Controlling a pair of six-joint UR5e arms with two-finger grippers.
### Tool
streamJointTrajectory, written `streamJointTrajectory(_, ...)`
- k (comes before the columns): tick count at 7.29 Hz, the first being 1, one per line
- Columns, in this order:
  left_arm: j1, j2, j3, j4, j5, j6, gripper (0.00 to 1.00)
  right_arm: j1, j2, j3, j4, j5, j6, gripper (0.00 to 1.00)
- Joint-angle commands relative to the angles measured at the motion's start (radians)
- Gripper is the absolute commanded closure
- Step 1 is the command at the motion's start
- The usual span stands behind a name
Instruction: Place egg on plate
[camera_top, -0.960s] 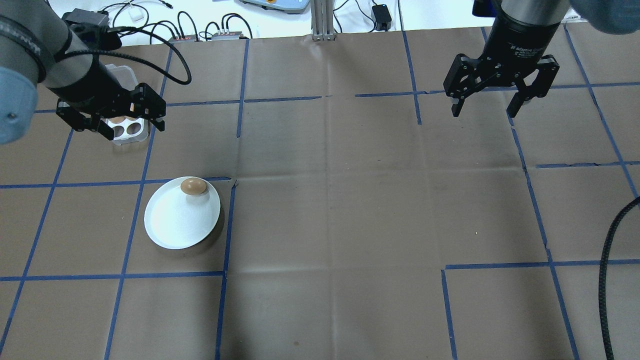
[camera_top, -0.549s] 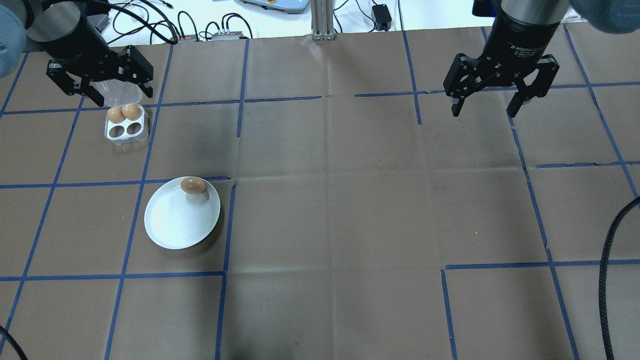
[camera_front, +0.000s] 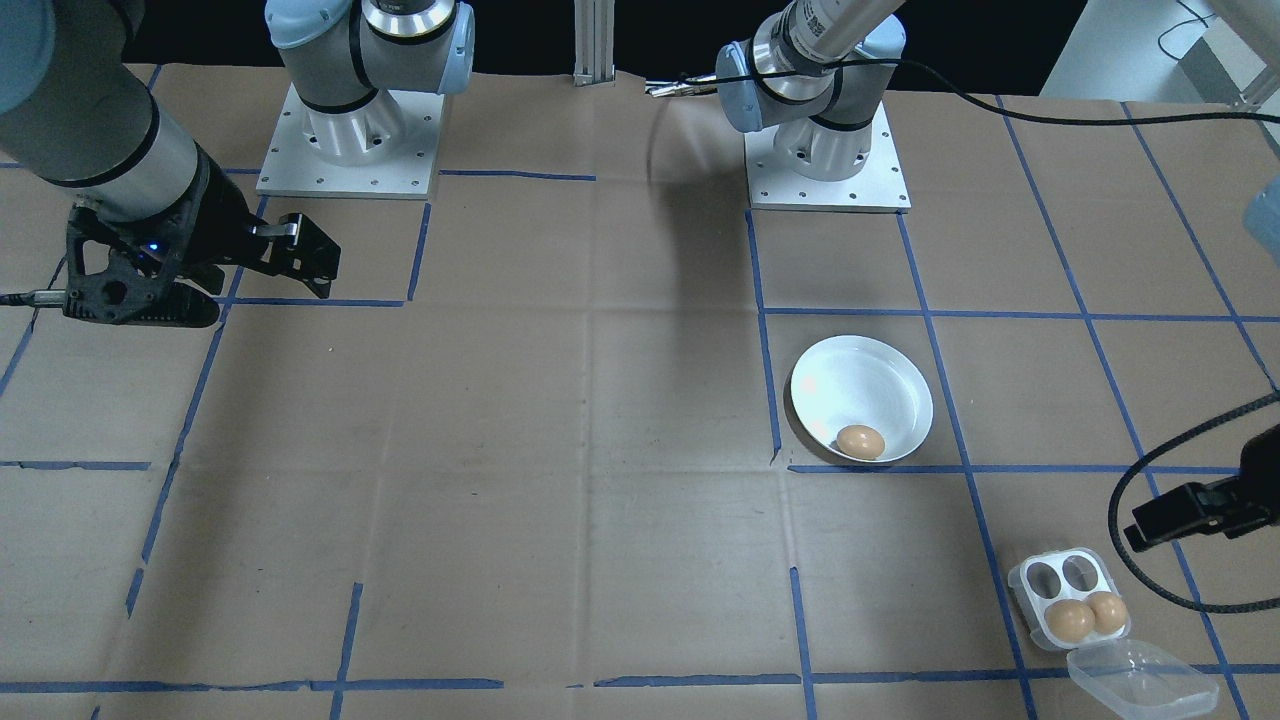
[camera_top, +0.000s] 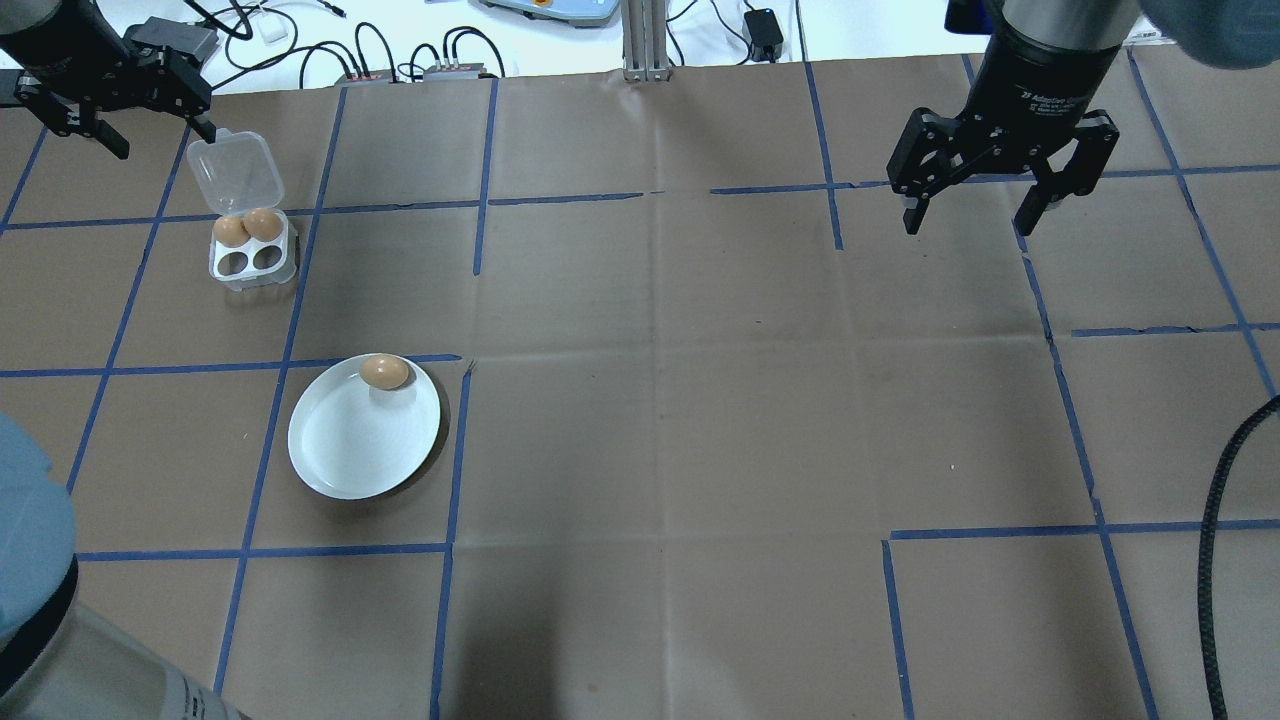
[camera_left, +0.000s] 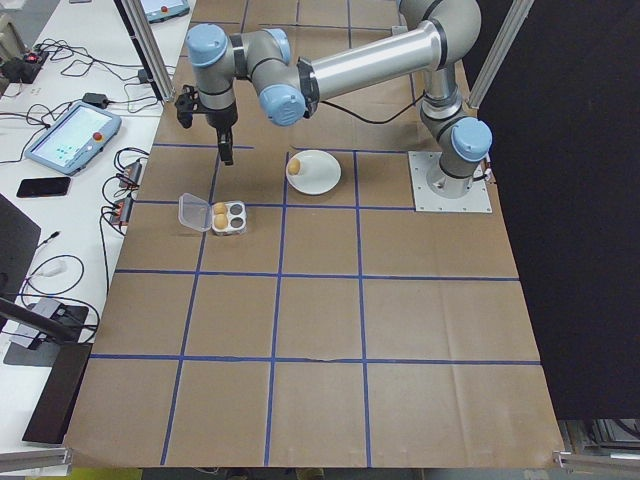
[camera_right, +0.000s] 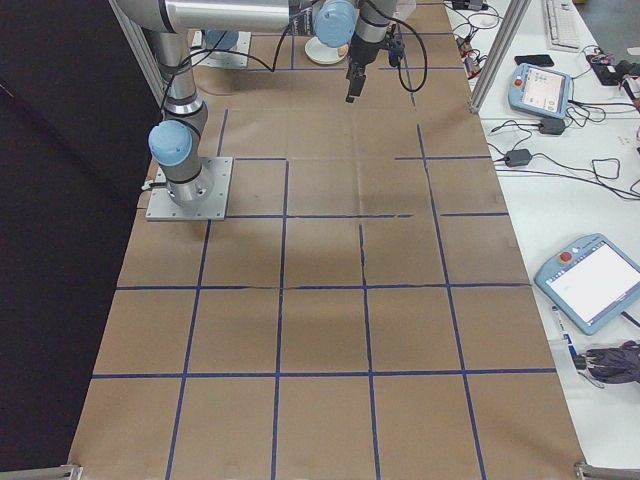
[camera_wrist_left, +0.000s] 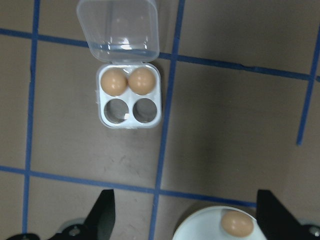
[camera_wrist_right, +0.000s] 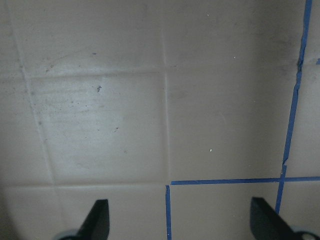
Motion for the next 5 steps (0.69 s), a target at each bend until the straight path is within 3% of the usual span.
streamJointTrajectory(1,0.008,-0.088,0.018,0.071,0.01,-0.007,0.01,0.0,0.001,0.0,0.0,0.001,0.0,0.0)
streamJointTrajectory(2,0.014,-0.093,0.021,0.076,0.032,0.008,0.01,0.0,0.001,0.0,0.0,-0.001,0.0,0.0)
streamJointTrajectory(5,0.021,-0.111,0.028,0.056,0.059,0.442,0.0,0.0,-0.001,0.0,0.0,0.001,0.0,0.0)
